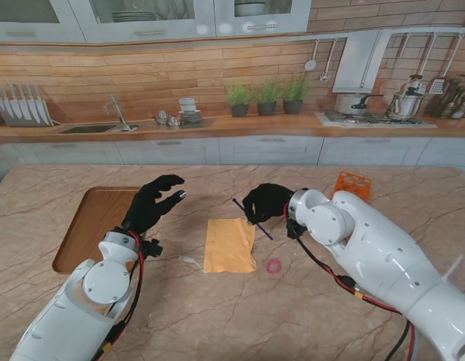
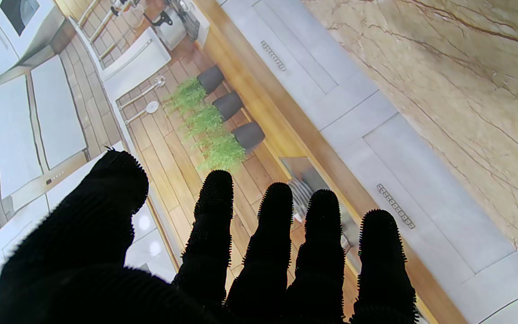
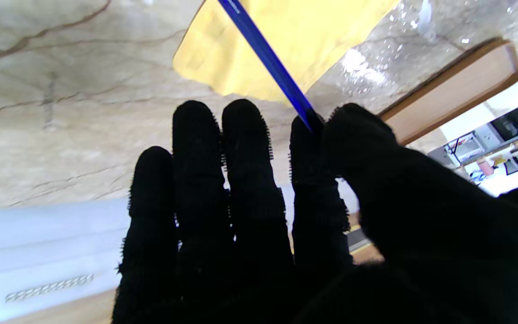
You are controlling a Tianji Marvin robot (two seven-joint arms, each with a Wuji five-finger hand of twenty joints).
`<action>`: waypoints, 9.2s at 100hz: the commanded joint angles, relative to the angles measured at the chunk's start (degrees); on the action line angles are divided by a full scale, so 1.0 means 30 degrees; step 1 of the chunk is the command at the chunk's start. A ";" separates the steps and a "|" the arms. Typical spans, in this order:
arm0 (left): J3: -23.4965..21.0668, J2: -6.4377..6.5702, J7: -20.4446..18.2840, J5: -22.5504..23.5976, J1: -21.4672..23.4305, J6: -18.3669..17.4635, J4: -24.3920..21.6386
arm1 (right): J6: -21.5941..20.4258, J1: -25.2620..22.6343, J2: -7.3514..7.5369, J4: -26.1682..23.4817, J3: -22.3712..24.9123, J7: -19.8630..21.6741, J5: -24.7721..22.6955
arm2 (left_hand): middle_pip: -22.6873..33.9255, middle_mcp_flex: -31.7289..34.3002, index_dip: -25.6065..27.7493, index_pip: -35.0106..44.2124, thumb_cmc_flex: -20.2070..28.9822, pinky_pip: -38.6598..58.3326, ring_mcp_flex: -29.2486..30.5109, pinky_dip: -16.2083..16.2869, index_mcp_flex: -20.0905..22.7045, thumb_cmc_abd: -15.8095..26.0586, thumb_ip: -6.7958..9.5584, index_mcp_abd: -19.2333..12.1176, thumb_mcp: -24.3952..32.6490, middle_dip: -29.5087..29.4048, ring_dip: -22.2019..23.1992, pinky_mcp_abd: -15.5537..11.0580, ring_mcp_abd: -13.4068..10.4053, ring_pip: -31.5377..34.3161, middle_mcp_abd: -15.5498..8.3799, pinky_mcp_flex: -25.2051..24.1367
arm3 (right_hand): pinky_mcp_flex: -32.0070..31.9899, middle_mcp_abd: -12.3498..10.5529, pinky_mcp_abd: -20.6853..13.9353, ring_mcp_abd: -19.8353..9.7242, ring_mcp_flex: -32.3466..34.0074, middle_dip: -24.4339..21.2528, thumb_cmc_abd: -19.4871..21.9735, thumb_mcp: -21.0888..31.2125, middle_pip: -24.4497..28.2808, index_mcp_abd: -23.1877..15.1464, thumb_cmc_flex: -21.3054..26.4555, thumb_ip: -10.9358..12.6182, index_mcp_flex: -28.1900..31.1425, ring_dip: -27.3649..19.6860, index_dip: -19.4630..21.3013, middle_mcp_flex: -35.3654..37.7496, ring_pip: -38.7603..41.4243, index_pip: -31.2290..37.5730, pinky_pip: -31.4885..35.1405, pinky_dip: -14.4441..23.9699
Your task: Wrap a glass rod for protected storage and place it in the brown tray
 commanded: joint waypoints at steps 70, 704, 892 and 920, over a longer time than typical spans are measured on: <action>0.0082 -0.0011 -0.0152 0.0027 0.0168 0.0249 -0.0248 | -0.1078 0.1981 -0.1407 0.2347 -0.4444 -0.2295 -0.0785 | -0.0030 0.0303 0.0011 -0.0170 0.0306 0.1194 0.0105 0.0594 0.0478 0.0863 0.0439 -0.0033 -0.0582 0.0107 0.0334 0.0209 0.0242 0.0270 -0.0009 0.0106 | 0.0745 0.1411 -0.0028 -0.0013 0.1009 0.0334 0.0679 0.1110 0.1514 -0.0433 0.0522 -0.0015 0.1201 0.0890 0.0225 0.0668 0.2091 0.0687 0.2087 -0.0085; 0.7426 0.1870 -0.3352 0.9729 -0.3417 0.2292 0.1621 | 0.3273 -0.4135 -0.0497 -0.0611 -0.0833 -0.5104 -0.5102 | 0.3544 -0.0207 0.0715 0.2315 -0.2516 0.2107 -0.1083 0.3666 -0.0142 -0.2175 -0.0086 0.0791 0.2490 0.3194 0.1772 -0.0460 -0.0102 0.1886 -0.0439 -0.1707 | -0.4366 0.0485 -0.2687 -0.2789 -0.7912 0.3314 0.2404 0.0658 0.6700 -0.7455 -0.2340 0.1021 -0.4613 0.1980 0.3185 -1.4752 0.6354 0.3226 0.2545 -0.0198; 1.2139 0.1087 -0.2250 0.9814 -0.7873 0.4941 0.6494 | 0.4807 -0.1274 -0.1606 0.3018 -0.2986 -0.5992 -0.2884 | 0.4159 -0.0884 0.1069 0.7343 0.3089 0.4052 -0.1450 0.3226 -0.0304 -0.3390 -0.1690 -0.0045 0.6779 0.2786 0.1438 -0.1083 -0.0167 0.2813 -0.0725 -0.1252 | -0.4754 0.1052 -0.2248 -0.2222 -0.8171 0.2927 -0.0037 0.2569 0.6186 -0.3051 -0.4914 0.2295 -0.7246 0.1506 0.4296 -1.4948 0.5359 0.0079 0.2287 -0.0325; 1.2669 0.1106 -0.1646 1.0436 -0.8210 0.4844 0.6950 | 0.4454 -0.1047 -0.1474 0.3442 -0.3623 -0.6655 -0.4018 | 0.4464 -0.1465 0.1941 0.6297 0.1042 0.3984 -0.1629 0.2898 -0.1471 -0.2577 -0.0591 0.0808 0.7148 0.2946 0.1421 -0.1084 -0.0193 0.2812 -0.0775 -0.1274 | -0.5043 0.1723 -0.2315 -0.2281 -0.9071 0.2783 -0.0659 0.0778 0.6064 -0.1387 -0.5545 0.3123 -0.9597 0.1258 0.6417 -1.7463 0.5112 -0.1450 0.2393 -0.0468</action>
